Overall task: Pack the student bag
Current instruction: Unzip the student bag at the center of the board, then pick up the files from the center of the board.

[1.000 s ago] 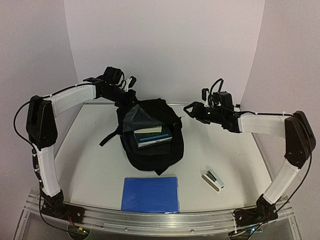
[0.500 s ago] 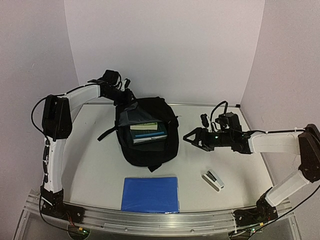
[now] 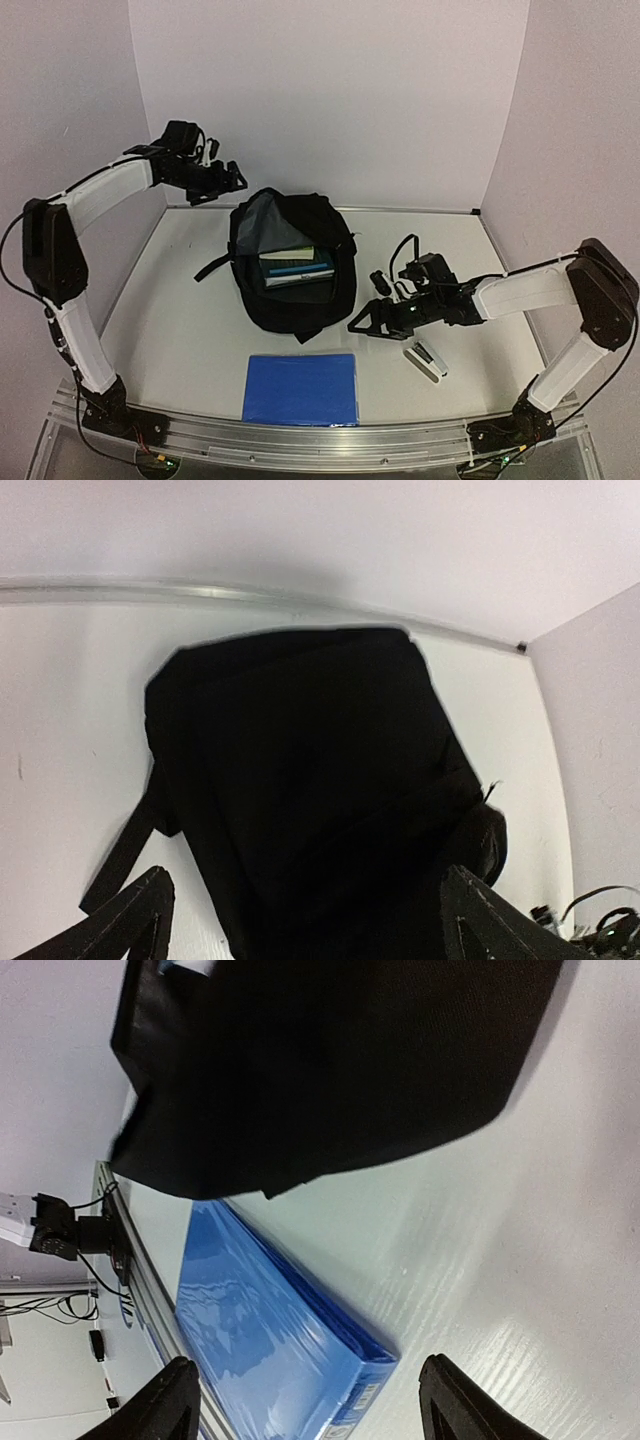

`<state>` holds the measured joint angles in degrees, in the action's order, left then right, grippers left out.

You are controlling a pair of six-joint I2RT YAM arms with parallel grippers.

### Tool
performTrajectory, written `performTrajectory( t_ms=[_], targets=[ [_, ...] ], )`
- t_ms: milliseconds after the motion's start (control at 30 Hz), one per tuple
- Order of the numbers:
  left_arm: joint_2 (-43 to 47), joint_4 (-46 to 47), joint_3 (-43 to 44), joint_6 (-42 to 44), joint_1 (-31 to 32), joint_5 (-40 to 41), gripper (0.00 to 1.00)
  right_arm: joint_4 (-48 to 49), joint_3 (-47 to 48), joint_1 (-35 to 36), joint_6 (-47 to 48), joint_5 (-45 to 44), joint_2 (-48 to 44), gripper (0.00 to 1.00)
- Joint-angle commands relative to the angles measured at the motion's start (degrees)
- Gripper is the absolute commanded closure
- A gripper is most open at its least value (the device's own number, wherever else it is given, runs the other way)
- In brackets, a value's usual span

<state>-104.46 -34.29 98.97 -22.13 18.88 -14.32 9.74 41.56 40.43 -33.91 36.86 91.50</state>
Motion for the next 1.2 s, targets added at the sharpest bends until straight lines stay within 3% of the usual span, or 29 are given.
performTrajectory(
  t_ms=[0, 233, 400, 533, 800, 1167],
  targets=[
    [15.1, 2.9, -11.9, -5.9, -0.9, 4.2, 0.06, -0.5, 0.9, 1.6, 1.3, 1.0, 3.0, 0.26],
    [28.4, 8.0, -36.2, -16.7, 0.2, -7.7, 0.11, -0.3, -1.5, 2.7, -0.9, 3.8, 3.9, 0.28],
    [32.8, 9.7, -48.4, -23.4, 6.2, -7.9, 0.13, 0.0, -2.6, 2.9, -3.3, 5.1, 4.4, 0.29],
    [32.3, 9.8, -52.5, -26.1, 10.6, -10.0, 0.15, 0.2, -3.4, 3.3, -4.5, 5.8, 4.7, 0.30],
    [27.9, 20.1, -63.5, -33.9, 16.0, -18.0, 0.33, 2.2, -4.8, 4.1, -7.8, 6.1, 6.4, 0.33],
    [19.9, 23.6, -65.3, -35.6, 22.2, -19.3, 0.43, 7.5, -6.5, 5.7, -12.6, 6.1, 8.1, 0.35]
  ],
)
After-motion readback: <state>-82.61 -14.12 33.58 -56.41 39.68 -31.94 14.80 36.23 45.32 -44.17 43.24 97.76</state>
